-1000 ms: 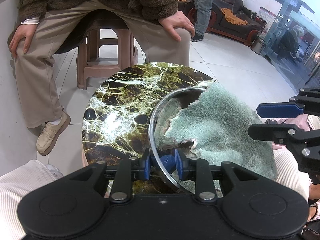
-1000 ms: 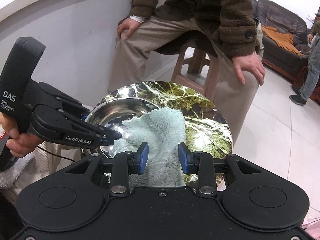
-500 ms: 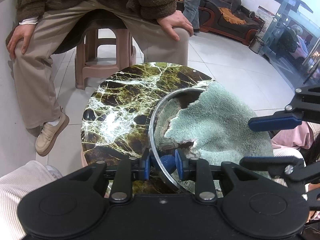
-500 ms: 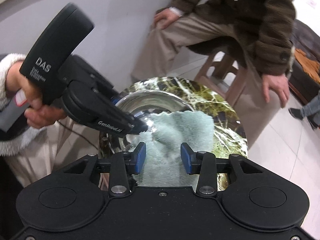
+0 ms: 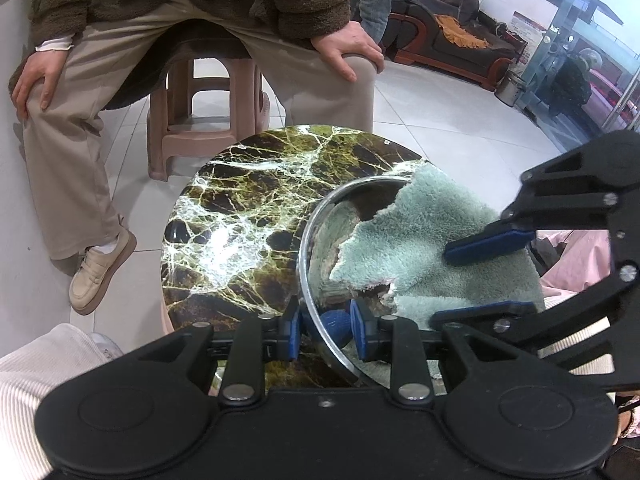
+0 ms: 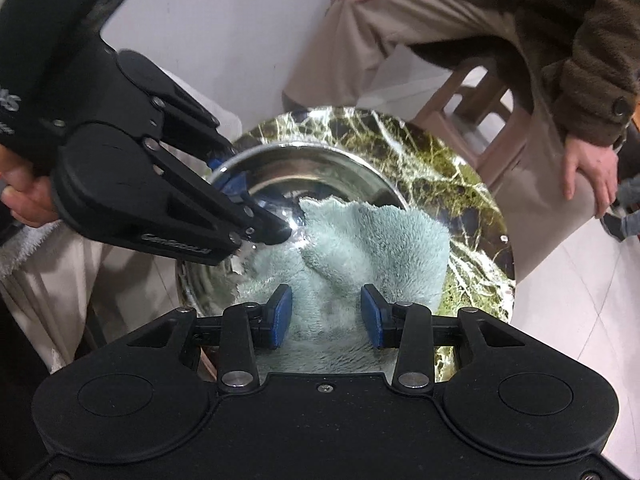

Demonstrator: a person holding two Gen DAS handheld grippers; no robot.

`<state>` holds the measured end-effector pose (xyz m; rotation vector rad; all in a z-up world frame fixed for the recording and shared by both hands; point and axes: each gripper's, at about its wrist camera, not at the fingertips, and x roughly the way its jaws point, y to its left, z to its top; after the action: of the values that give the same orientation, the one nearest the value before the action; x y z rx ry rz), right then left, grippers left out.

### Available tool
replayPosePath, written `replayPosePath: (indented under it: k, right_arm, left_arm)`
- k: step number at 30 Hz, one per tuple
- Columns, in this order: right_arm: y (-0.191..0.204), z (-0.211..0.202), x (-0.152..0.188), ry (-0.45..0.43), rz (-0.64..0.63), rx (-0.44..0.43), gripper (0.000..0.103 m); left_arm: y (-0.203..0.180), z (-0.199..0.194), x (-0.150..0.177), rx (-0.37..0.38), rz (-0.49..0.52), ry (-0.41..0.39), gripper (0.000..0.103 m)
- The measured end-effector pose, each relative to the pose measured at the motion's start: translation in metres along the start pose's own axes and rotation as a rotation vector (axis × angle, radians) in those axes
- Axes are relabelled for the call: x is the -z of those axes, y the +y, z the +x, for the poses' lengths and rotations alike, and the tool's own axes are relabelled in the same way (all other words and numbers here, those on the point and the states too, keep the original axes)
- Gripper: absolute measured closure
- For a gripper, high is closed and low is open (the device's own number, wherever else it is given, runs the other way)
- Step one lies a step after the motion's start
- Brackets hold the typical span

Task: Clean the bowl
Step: 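Hold the bowl rim with the left gripper while the right gripper wipes the towel along the inner wall, then hold the bowl rim with the left gripper while the right gripper drags the towel toward the clamped rim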

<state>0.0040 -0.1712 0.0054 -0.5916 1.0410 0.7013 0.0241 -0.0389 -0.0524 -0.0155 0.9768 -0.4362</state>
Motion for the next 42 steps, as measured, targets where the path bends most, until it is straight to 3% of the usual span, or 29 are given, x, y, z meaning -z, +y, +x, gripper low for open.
replayPosePath:
  k: [4, 6, 8, 13, 21, 24, 27, 35, 42]
  right_arm:
    - [0.001, 0.006, -0.004, 0.024, -0.014, -0.012, 0.067]
    - [0.001, 0.006, -0.004, 0.025, -0.011, -0.012, 0.073]
    - [0.0, 0.004, -0.002, 0.026, -0.005, -0.014, 0.088]
    - [-0.006, -0.01, 0.006, -0.025, 0.032, 0.003, 0.096]
    - [-0.024, -0.04, 0.014, -0.104, 0.122, 0.01, 0.096]
    - [-0.029, -0.047, 0.015, -0.129, 0.144, 0.04, 0.091]
    - [-0.034, -0.051, 0.015, -0.152, 0.177, 0.064, 0.079]
    - [-0.033, -0.028, 0.015, -0.1, 0.156, 0.128, 0.075]
    - [-0.015, -0.021, 0.013, -0.079, 0.053, 0.192, 0.076]
  left_arm:
    - [0.001, 0.001, 0.0, 0.004, -0.001, 0.0, 0.079]
    - [0.002, 0.001, 0.0, 0.006, -0.002, -0.001, 0.079]
    - [0.002, 0.001, 0.0, 0.006, -0.002, -0.001, 0.078]
    - [0.002, 0.001, -0.001, 0.006, -0.001, 0.0, 0.078]
    - [-0.001, 0.001, -0.001, 0.001, 0.007, 0.001, 0.078]
    - [0.0, 0.001, -0.001, 0.003, 0.008, 0.001, 0.077]
    - [-0.002, 0.001, 0.0, 0.0, 0.011, 0.0, 0.077]
    - [-0.005, 0.0, 0.001, 0.0, 0.012, 0.001, 0.077]
    - [-0.004, 0.0, 0.0, 0.003, 0.016, 0.003, 0.077]
